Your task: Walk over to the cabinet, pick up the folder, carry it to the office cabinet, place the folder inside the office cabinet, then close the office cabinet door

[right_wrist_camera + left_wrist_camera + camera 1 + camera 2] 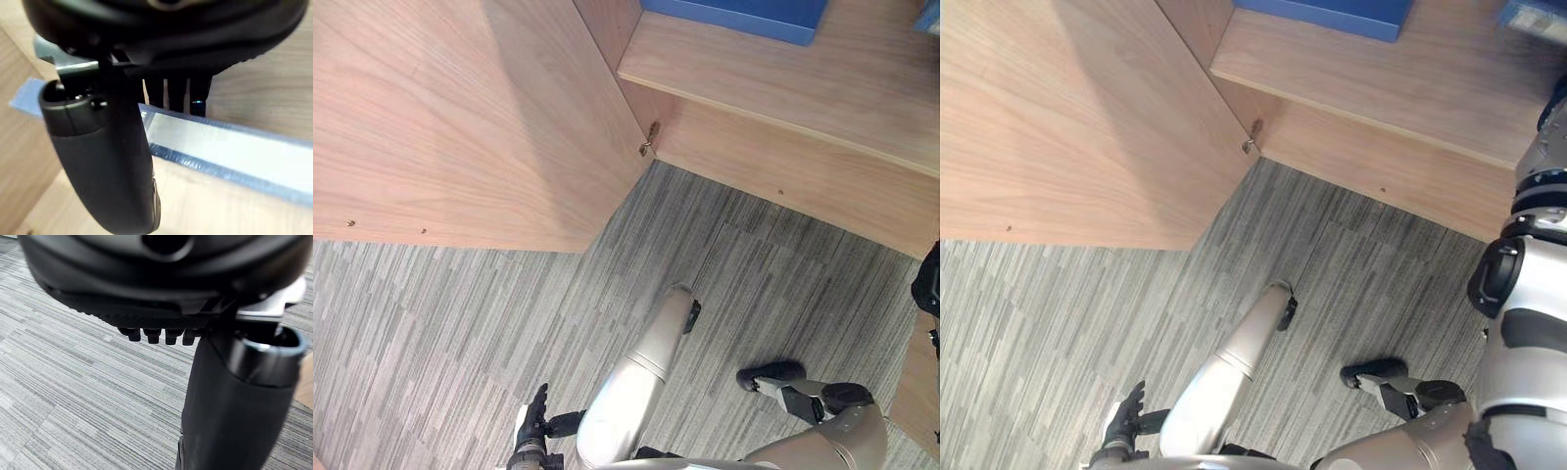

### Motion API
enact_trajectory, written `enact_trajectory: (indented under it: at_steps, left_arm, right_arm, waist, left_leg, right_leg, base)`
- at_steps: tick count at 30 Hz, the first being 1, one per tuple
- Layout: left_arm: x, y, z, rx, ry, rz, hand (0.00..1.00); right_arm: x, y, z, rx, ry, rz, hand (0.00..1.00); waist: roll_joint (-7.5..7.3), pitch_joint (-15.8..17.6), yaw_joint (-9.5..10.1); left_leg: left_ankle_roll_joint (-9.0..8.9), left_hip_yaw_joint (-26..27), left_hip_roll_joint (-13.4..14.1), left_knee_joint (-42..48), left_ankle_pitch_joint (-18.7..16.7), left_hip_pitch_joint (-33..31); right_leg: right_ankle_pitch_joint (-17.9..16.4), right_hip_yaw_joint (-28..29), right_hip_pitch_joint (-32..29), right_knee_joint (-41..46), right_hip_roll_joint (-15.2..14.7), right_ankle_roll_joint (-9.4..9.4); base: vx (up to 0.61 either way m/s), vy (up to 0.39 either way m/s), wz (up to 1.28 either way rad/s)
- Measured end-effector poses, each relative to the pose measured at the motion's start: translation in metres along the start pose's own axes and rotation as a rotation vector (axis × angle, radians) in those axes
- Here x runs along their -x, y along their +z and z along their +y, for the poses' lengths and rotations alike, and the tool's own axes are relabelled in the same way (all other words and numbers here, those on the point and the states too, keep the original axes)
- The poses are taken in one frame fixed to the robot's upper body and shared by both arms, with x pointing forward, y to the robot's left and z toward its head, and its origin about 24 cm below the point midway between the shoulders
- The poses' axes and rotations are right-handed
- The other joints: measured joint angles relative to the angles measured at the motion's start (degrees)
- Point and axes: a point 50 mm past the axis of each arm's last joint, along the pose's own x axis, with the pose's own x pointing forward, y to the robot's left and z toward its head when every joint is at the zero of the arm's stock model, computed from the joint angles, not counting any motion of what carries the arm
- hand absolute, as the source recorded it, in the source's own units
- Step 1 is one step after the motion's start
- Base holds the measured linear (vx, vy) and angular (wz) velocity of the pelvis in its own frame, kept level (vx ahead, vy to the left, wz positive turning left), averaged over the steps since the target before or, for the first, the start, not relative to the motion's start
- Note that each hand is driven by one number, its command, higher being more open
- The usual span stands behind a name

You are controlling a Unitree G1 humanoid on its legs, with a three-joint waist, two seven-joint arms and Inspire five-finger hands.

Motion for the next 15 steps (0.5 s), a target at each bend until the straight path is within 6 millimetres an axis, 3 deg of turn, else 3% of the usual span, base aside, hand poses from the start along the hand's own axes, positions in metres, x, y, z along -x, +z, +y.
enact_trajectory:
  at_steps: [7,15]
  left_arm:
    - [-0.003,0.004,-0.001,-0.001,-0.007,-0.007,1.0]
    - [-0.003,0.001,-0.001,-0.005,-0.011,0.005,1.0]
  right_arm:
    - [0.0,-0.008,0.0,0.253,0.039,0.013,1.0]
    - [-0.005,-0.011,-0.019,0.619,0.062,0.058,1.0]
  waist:
    - [-0.04,0.1,-0.3]
    - [-0.23,0.2,-0.75]
  left_leg:
    - [0.01,-0.1,0.4,-1.0,0.0,1.9]
    - [0.07,0.0,1.1,-0.8,-0.2,3.2]
  right_leg:
    - [0.1,-0.4,1.9,-1.5,0.9,0.25]
    - [0.2,0.1,2.8,-1.6,1.5,0.31]
  base:
    - [0.14,-0.025,-0.03]
    - [0.12,-0.024,-0.04]
